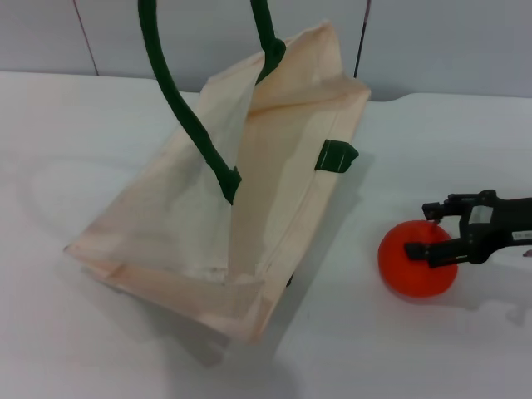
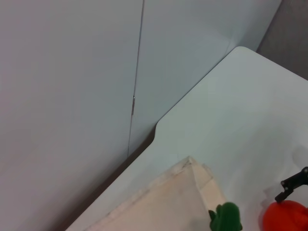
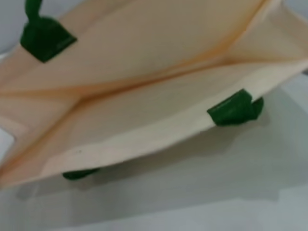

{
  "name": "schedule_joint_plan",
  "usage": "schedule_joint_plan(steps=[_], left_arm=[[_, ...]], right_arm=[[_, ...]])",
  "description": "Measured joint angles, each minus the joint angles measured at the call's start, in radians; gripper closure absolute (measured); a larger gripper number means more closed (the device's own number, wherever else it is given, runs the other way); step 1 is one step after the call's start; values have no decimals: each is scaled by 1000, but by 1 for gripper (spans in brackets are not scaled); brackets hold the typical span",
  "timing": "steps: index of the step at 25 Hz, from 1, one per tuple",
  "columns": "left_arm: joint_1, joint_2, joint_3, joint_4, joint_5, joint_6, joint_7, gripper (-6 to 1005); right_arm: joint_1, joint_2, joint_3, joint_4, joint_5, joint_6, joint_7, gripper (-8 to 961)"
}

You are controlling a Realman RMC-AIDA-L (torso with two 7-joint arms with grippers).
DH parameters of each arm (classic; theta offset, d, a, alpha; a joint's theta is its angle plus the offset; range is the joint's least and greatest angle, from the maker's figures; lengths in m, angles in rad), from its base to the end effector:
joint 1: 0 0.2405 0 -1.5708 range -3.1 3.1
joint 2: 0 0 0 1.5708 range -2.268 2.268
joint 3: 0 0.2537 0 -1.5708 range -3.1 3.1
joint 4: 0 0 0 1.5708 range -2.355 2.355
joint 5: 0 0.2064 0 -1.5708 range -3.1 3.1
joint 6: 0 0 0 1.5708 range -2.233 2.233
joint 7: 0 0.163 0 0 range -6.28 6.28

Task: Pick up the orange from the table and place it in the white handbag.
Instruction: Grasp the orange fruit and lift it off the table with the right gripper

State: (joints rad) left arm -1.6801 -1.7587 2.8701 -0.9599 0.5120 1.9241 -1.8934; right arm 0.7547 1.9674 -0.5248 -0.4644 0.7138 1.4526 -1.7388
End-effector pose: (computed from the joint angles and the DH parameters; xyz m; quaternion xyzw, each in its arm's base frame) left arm -0.0355 0.4522 0.1808 -0.9375 -0.2859 0.0517 0.1913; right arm 0.2659 0.3702 -0.0122 -0.9678 0.2135 0.0841 0.1031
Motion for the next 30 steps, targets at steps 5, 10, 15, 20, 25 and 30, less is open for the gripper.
schedule_joint_plan(steps=[5, 10, 15, 20, 25, 30], left_arm=[[-2, 0, 0, 0, -1, 1, -3, 878], [0, 0, 0, -2, -1, 1, -3, 878], [-3, -1, 0, -2, -1, 2, -3, 877], [-8, -1, 0, -2, -1, 3, -3, 877], [-7, -1, 0, 0, -1, 3, -3, 877], [-31, -2, 0, 6, 0, 8, -3, 877]], right_arm=[[-7, 1, -26, 4, -1, -12, 5, 81], [-13, -4, -36, 3, -6, -16, -6, 82], [-13, -6, -39, -2, -7, -17, -47, 243], [-10, -6, -42, 4, -8, -5, -85, 350], [-6, -6, -33, 0, 29, 47, -114, 433], [-10, -27, -32, -9, 183, 145, -159, 497]])
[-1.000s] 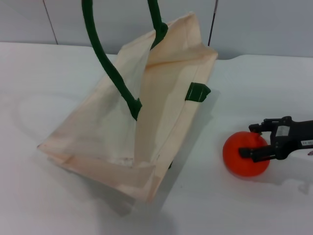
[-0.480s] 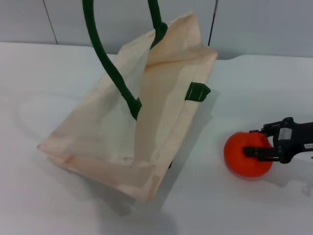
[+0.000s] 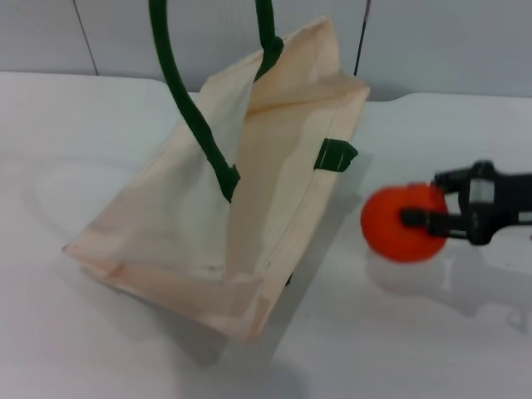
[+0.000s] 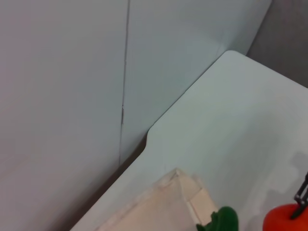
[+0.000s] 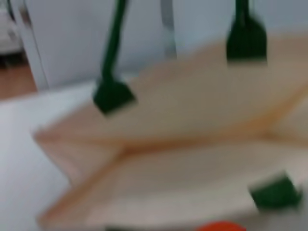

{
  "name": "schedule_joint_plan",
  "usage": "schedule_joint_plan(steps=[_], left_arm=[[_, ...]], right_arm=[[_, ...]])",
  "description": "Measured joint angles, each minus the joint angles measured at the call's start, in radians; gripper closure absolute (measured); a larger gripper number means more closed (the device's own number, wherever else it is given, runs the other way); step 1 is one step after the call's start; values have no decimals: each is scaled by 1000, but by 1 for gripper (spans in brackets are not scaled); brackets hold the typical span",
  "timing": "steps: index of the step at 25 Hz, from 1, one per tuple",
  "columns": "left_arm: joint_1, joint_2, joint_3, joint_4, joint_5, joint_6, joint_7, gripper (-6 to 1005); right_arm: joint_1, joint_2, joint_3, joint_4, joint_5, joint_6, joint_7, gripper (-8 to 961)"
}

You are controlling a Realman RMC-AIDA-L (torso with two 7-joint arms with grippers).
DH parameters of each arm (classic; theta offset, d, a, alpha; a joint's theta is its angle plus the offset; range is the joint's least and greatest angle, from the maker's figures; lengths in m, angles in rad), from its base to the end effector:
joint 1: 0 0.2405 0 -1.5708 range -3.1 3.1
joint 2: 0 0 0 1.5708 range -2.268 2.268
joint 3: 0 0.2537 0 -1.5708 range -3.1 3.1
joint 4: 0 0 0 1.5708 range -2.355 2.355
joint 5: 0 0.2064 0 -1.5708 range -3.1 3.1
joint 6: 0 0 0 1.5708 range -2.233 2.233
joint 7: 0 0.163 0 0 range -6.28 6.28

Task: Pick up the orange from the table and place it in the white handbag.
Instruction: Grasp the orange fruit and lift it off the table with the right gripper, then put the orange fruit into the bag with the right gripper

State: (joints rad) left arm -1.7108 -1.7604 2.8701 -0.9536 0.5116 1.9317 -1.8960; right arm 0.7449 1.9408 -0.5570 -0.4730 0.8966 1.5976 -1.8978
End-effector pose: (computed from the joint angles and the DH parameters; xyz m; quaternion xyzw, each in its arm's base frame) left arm -0.0210 0.4519 0.1784 -0.9431 -0.2720 0.0497 0.1849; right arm 0.2376 0.3671 0.0054 -0.9747 0.1190 0.1674 0.0883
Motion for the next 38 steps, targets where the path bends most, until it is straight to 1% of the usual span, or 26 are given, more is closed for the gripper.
schedule_joint_plan(steps=[3, 5, 9, 11, 13, 17, 21, 29, 38], left_arm=[[-13, -3, 0, 3, 5, 1, 1, 877], [-16, -5, 0, 4, 9, 3, 3, 878], [-24, -6, 0, 4, 10, 17, 6, 878], [-26, -7, 0, 4, 9, 19, 7, 878], [-27, -8, 0, 5, 8, 22, 7, 878], [-38, -11, 0, 14, 4, 27, 7, 877], [-41, -12, 0, 17, 3, 29, 7, 878], [-45, -13, 0, 18, 1, 34, 7, 878], [-39, -13, 0, 18, 3, 41, 9, 877]], right_arm=[[39, -6, -5, -1, 55, 82, -16, 534], [85, 5, -8, -1, 58, 101, -17, 567], [157, 41, -10, -2, 56, 108, -17, 600], [195, 66, -19, -3, 55, 99, -16, 616], [225, 80, -42, 4, 55, 69, -14, 624], [289, 82, -65, 64, 60, 10, -10, 641], [320, 84, -75, 90, 61, -62, -12, 658], [332, 88, -119, 110, 61, -170, -11, 727], [324, 85, -134, 107, 69, -230, -12, 814]])
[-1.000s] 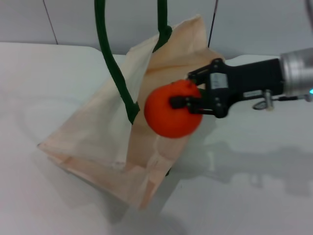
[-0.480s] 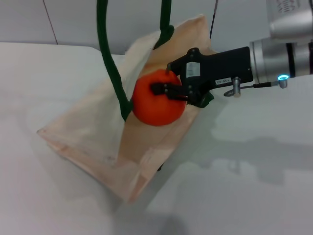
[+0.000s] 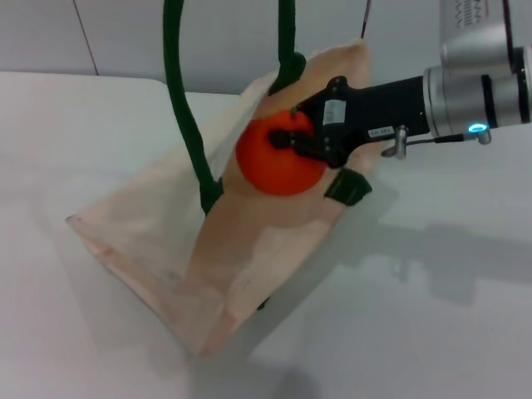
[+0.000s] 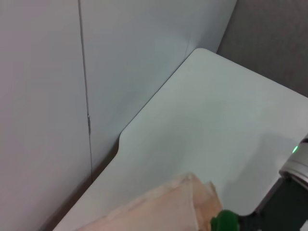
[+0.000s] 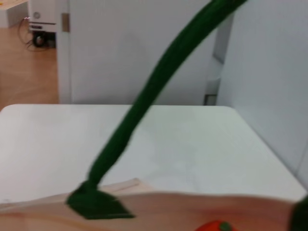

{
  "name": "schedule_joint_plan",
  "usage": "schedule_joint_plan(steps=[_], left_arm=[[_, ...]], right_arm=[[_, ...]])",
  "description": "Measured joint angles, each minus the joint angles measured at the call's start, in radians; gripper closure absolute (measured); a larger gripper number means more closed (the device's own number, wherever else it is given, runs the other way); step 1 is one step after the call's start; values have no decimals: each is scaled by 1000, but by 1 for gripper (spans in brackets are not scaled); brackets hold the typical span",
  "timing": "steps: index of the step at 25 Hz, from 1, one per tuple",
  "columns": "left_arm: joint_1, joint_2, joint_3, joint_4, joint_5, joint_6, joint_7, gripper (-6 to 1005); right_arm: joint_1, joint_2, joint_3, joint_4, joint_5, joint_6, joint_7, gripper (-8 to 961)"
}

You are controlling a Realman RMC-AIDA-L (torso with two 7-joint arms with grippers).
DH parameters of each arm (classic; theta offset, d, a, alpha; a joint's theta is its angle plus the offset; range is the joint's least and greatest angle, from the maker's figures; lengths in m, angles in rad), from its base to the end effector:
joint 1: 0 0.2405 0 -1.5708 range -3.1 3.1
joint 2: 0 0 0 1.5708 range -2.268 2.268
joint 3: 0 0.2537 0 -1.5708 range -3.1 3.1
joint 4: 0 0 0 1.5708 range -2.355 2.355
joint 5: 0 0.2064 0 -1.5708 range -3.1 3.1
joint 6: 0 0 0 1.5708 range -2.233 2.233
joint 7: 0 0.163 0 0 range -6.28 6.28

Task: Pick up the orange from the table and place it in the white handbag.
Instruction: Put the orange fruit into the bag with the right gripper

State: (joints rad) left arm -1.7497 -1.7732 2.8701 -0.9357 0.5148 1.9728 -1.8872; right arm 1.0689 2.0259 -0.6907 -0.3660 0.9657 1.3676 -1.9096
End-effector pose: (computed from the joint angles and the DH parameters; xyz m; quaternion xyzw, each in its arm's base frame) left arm -0.0020 0.4451 0.1672 -0.9549 -0.2489 0.0549 0.1521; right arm 0.1135 0.4183 -0.0581 -0.9853 -0.0031 0.1561 0.0695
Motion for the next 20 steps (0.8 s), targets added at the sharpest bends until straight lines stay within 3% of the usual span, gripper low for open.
schedule_joint_plan(steps=[20], left_arm=[[-11, 0, -2, 0, -5, 0, 0, 878]], right_arm=[[36, 8, -62, 69, 21, -74, 3, 857]])
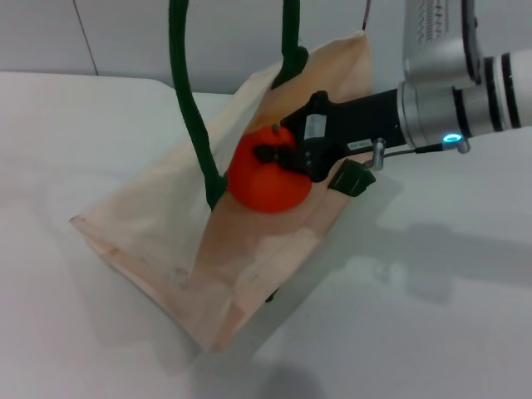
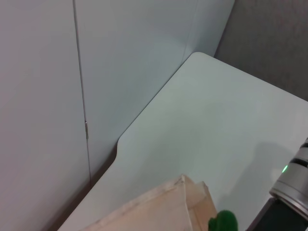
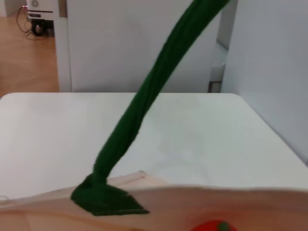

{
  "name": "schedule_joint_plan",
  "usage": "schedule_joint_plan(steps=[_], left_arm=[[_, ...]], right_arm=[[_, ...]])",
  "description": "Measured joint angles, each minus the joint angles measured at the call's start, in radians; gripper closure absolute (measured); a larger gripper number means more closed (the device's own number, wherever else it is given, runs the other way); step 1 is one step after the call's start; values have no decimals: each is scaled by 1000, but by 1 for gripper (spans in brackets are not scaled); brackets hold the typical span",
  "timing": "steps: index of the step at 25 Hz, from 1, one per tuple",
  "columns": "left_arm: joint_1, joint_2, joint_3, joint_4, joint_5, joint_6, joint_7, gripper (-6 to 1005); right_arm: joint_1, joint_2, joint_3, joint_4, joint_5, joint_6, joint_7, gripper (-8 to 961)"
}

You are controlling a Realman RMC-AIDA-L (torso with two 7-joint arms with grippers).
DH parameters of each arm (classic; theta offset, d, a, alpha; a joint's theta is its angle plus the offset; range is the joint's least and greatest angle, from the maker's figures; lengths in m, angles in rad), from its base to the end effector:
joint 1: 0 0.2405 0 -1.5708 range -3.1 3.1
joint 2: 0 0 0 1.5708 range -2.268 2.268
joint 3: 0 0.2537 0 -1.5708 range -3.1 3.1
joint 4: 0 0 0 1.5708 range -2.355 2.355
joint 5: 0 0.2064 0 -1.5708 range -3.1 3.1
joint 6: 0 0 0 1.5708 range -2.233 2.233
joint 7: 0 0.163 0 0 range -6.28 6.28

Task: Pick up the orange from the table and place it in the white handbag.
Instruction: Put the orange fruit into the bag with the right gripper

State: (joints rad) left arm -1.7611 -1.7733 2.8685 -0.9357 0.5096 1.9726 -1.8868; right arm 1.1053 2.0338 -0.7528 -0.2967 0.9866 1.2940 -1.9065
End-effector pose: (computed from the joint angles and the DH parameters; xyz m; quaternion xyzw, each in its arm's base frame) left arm 0.0038 0.4452 0.1670 -0.9569 -0.2422 0.0512 0.1519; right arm 0.1095 0.4165 -0.0774 -0.9889 0.0005 0.1352 0.0612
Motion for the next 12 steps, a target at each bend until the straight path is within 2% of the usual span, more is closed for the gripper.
schedule_joint_plan(steps=[4, 9, 12], left_arm=[[0, 0, 0, 0, -2, 0, 0, 877], [3, -1, 0, 0, -14, 0, 0, 877], [6, -1, 0, 0, -22, 0, 0, 878]], right_arm=[[5, 0, -2, 17, 0, -1, -13, 859], [7, -2, -2, 18, 0, 1, -17, 752], [7, -2, -2, 18, 0, 3, -18, 549]])
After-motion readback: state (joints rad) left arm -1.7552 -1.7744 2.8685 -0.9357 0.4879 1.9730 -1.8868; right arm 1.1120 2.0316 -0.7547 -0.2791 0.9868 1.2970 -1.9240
